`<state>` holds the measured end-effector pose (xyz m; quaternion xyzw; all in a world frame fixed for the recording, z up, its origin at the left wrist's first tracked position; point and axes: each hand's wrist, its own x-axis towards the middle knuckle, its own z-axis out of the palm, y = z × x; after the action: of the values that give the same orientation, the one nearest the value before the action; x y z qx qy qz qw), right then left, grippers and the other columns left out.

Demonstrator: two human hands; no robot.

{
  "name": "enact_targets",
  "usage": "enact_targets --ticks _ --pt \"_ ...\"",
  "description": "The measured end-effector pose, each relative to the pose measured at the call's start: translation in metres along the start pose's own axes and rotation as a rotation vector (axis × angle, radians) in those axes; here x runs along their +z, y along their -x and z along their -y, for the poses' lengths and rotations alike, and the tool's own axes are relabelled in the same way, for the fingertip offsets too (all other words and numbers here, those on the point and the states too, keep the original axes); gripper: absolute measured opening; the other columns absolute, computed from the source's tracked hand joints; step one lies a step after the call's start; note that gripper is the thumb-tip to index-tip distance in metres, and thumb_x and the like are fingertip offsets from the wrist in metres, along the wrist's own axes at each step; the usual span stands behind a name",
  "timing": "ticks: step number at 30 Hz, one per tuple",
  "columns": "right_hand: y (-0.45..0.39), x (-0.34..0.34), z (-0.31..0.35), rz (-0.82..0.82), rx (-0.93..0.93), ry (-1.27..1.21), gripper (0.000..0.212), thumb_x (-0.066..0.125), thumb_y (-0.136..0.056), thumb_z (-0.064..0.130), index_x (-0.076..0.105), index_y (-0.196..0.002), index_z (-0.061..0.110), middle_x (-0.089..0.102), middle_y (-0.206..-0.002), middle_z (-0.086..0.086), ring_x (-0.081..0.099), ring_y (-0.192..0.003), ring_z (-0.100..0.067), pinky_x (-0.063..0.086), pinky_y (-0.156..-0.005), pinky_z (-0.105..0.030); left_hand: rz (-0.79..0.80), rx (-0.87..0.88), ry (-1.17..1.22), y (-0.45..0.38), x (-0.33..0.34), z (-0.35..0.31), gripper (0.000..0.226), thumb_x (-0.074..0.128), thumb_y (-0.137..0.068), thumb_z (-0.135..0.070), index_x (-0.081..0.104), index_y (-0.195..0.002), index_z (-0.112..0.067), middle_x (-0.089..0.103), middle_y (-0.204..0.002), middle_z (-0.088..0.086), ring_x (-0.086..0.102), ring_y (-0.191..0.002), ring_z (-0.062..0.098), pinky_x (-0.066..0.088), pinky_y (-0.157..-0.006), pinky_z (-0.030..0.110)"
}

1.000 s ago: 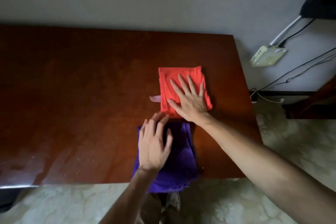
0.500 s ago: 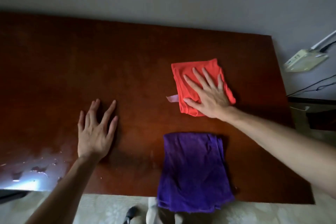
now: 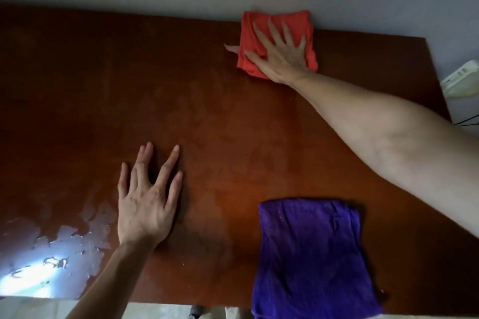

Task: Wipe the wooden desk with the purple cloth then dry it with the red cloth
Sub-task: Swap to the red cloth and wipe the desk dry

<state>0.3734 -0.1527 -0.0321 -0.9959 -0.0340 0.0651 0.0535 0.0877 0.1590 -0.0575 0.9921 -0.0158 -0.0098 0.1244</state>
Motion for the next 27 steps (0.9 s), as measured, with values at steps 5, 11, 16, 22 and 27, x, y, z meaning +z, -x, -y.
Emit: enact_targets --ticks 5,11,16,22,27 --pt "0.074 0.015 0.028 -0.014 -0.060 0.018 0.076 0.028 -0.101 0.075 0.009 -0.167 0.044 0.002 -0.178 0.003 0.003 -0.163 -0.031 0.008 -0.123 -0.072 -0.015 -0.002 0.024 -0.001 0.000 0.000 0.055 0.017 -0.106 -0.058 0.018 -0.160 -0.049 0.012 -0.172 0.007 0.002 -0.160 0.016 -0.006 -0.129 0.040" --pt "0.242 0.052 0.062 -0.039 -0.247 0.029 0.082 0.020 -0.095 0.078 0.012 -0.168 0.040 0.006 -0.178 -0.001 0.008 -0.163 -0.033 0.015 -0.122 -0.070 -0.029 -0.008 0.060 0.001 -0.003 -0.001 0.056 0.021 -0.106 -0.056 0.024 -0.160 -0.045 0.018 -0.171 0.010 0.008 -0.160 0.019 0.004 -0.129 0.047" --pt "0.231 0.048 0.049 -0.049 -0.303 0.089 0.088 0.031 -0.088 0.089 0.016 -0.165 0.049 0.008 -0.178 0.000 0.014 -0.162 -0.030 0.022 -0.118 -0.067 -0.047 -0.001 0.073 0.001 -0.001 -0.002 0.056 0.028 -0.105 -0.049 0.030 -0.160 -0.039 0.025 -0.169 0.013 0.013 -0.159 0.022 0.010 -0.128 0.050" --pt "0.114 0.033 0.067 -0.024 -0.042 0.007 0.092 0.022 -0.081 0.096 0.011 -0.163 0.056 0.001 -0.178 0.004 -0.004 -0.164 -0.026 0.000 -0.122 -0.076 -0.031 0.006 0.039 0.001 0.005 0.000 0.057 0.030 -0.105 -0.046 0.025 -0.162 -0.038 0.022 -0.170 0.012 0.011 -0.160 0.022 0.015 -0.127 0.054" --pt "-0.004 0.012 0.084 -0.007 0.063 -0.048 0.088 0.032 -0.086 0.093 0.011 -0.163 0.055 0.000 -0.178 0.003 -0.006 -0.164 -0.026 -0.003 -0.122 -0.075 -0.057 0.025 0.028 0.004 0.013 0.000 0.058 0.025 -0.105 -0.048 0.023 -0.163 -0.037 0.021 -0.170 0.014 0.011 -0.160 0.023 0.016 -0.126 0.056"
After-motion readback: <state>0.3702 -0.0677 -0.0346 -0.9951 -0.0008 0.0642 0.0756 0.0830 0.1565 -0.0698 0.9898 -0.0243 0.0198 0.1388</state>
